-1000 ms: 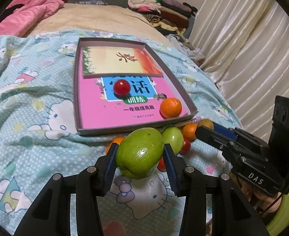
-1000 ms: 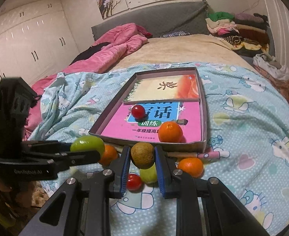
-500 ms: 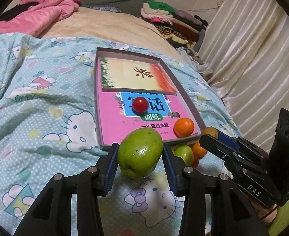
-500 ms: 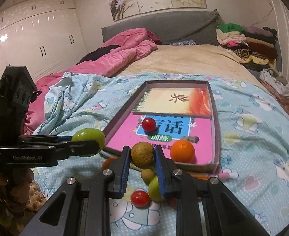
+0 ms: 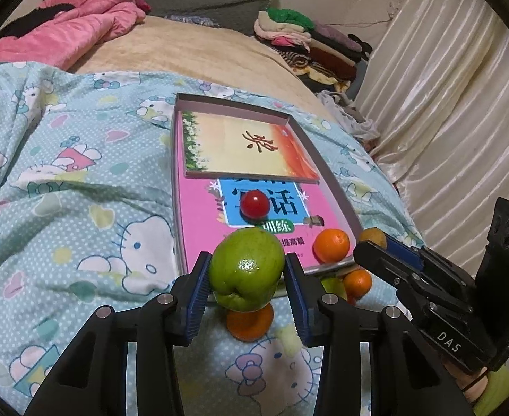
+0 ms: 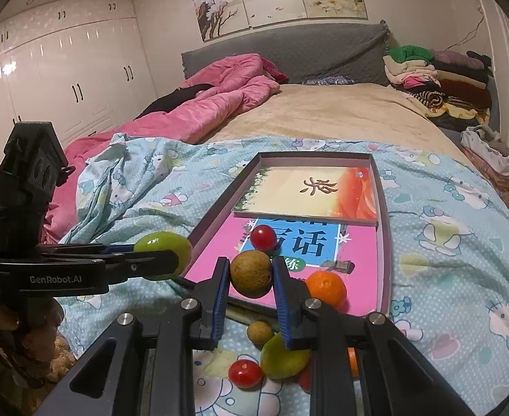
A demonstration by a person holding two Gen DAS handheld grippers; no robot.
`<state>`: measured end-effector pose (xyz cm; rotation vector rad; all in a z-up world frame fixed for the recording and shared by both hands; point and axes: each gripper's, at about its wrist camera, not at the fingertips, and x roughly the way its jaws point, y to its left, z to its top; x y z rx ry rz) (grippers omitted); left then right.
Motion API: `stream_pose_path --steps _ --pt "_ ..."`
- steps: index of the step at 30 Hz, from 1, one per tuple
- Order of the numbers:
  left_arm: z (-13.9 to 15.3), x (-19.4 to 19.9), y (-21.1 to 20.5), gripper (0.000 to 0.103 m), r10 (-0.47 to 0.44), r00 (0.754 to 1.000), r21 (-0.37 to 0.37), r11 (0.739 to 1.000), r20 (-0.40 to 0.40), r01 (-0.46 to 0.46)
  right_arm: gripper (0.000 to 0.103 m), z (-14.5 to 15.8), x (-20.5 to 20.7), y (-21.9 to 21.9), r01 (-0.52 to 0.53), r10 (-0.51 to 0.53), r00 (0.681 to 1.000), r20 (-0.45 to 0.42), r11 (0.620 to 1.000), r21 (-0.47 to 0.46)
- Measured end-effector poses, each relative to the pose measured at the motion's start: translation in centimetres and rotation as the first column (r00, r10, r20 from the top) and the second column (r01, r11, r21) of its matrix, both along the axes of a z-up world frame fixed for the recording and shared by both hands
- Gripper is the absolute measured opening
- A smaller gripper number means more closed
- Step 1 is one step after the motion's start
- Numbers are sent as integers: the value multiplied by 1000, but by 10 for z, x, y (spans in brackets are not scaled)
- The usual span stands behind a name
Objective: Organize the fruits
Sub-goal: 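Lift the green guava with the left tool while the right tool carries the brown fruit over the book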
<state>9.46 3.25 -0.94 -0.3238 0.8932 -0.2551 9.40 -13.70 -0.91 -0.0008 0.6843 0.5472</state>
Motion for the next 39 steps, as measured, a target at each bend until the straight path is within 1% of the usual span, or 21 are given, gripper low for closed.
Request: stream_pose_path --steps 7,10,22,28,39 --pt "-3 7 -5 43 -1 1000 20 1000 1 1 25 0 9 1 -3 3 1000 -4 1000 5" --pt "-5 10 -5 43 -5 1000 7 1000 2 5 25 -2 12 3 -9 9 1000 -7 1000 2" --pt "-13 19 -10 42 -7 1000 50 999 -10 8 25 -3 32 10 -14 14 1000 5 1000 -18" --pt "-18 24 -14 42 -13 1000 86 996 -15 14 25 -8 38 12 -22 21 1000 -12 999 -25" --pt "-26 29 -20 42 -28 999 125 992 -32 32 25 -20 45 21 -62 59 997 -50 997 -49"
